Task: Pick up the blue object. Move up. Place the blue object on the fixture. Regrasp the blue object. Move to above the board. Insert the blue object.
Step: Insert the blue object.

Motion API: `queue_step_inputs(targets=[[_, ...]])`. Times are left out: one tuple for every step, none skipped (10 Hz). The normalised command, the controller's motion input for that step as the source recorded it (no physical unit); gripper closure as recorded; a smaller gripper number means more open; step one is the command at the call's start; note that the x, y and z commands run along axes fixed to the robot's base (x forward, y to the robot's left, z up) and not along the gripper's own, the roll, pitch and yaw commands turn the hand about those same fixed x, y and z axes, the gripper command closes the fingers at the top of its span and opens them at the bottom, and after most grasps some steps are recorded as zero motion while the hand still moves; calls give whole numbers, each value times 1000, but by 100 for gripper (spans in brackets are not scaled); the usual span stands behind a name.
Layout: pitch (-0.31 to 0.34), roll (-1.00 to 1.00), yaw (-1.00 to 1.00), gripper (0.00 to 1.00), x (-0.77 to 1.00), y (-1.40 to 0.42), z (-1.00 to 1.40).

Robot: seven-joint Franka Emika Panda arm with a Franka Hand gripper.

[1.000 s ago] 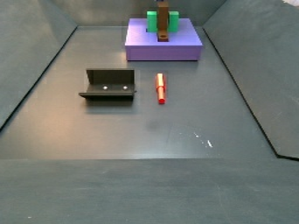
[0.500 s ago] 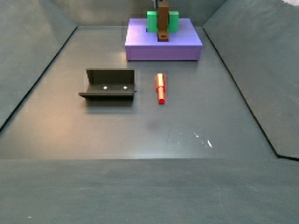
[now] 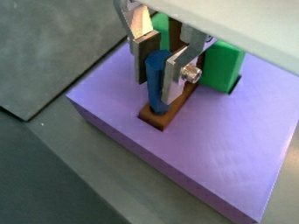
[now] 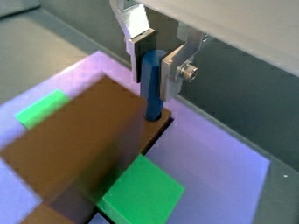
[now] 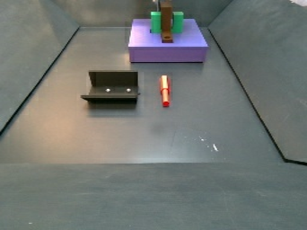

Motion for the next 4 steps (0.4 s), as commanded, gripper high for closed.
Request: queue_step_inputs(targets=[[54, 66, 0, 100, -57, 0, -497], [0, 103, 0, 100, -166, -11, -317], [-3, 7, 0, 100, 0, 0, 0], [0, 0, 0, 100, 0, 0, 0]])
